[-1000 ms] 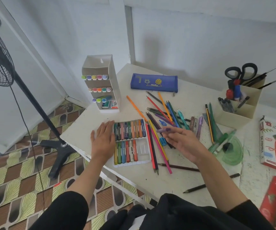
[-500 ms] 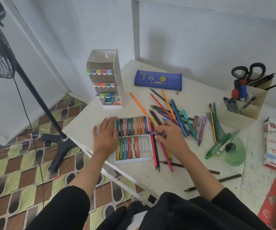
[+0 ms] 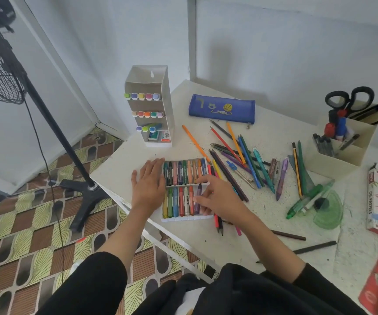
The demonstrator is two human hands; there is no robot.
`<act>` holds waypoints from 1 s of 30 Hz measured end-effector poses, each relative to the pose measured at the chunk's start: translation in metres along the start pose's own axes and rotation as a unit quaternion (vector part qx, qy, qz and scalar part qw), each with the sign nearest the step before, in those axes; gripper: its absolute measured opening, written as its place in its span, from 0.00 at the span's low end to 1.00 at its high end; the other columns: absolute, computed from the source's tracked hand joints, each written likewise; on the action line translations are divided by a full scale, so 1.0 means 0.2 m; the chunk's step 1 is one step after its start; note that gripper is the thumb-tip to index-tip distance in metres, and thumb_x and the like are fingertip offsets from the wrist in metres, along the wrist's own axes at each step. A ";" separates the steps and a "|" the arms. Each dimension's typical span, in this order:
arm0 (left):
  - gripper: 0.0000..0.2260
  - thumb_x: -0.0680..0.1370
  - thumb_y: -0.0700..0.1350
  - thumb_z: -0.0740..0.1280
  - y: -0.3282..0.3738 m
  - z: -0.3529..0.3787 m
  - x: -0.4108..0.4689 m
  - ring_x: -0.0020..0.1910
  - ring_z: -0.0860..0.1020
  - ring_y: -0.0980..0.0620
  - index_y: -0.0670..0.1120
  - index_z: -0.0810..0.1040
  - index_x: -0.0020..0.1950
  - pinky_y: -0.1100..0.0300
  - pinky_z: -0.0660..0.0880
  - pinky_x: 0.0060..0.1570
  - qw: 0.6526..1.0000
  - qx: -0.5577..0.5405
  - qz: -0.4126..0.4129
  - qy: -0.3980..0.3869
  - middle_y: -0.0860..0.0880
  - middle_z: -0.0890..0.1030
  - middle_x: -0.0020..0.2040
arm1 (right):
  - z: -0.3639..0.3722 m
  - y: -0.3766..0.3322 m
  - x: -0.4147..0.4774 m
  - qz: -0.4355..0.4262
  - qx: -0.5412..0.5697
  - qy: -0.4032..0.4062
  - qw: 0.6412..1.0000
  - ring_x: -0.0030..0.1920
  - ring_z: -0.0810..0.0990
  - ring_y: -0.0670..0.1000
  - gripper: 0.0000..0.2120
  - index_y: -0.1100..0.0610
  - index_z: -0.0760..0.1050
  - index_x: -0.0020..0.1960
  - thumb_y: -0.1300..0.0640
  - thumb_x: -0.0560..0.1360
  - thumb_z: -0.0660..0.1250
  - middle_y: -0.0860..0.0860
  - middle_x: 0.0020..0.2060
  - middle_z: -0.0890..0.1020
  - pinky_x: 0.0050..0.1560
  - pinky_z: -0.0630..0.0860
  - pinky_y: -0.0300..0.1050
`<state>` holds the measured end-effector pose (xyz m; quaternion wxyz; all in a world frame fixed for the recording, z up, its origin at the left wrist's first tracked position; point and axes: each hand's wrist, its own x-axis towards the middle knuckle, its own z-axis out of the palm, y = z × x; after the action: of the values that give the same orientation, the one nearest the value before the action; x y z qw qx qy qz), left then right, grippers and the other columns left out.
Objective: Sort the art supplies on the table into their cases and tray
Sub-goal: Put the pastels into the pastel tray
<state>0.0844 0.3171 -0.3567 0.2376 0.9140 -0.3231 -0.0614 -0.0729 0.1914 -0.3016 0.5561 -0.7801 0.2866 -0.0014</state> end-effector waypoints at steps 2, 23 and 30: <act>0.21 0.82 0.46 0.52 0.01 0.00 0.00 0.76 0.53 0.52 0.53 0.59 0.76 0.48 0.42 0.74 1.000 -0.002 0.000 0.002 0.51 0.61 0.76 | 0.05 0.02 0.01 -0.010 -0.035 0.014 0.999 0.28 0.79 0.47 0.19 0.54 0.71 0.62 0.62 0.74 0.69 0.57 0.34 0.82 0.35 0.79 0.37; 0.21 0.83 0.46 0.51 0.01 0.00 0.00 0.76 0.53 0.53 0.53 0.58 0.76 0.49 0.42 0.74 1.000 0.005 -0.006 0.002 0.52 0.60 0.76 | 0.07 0.10 0.00 -0.128 -0.229 0.049 0.964 0.51 0.73 0.41 0.21 0.47 0.72 0.67 0.52 0.75 0.68 0.45 0.56 0.74 0.54 0.73 0.39; 0.21 0.82 0.45 0.52 -0.01 0.01 0.00 0.76 0.54 0.53 0.53 0.59 0.76 0.48 0.42 0.74 1.000 0.001 0.000 0.008 0.51 0.61 0.76 | 0.06 0.12 0.01 -0.108 -0.193 0.067 0.973 0.62 0.69 0.44 0.15 0.41 0.76 0.60 0.54 0.75 0.68 0.42 0.58 0.77 0.53 0.72 0.42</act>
<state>0.0843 0.3176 -0.3585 0.2396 0.9144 -0.3217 -0.0538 -0.0786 0.1951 -0.3272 0.3708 -0.8972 0.2325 -0.0582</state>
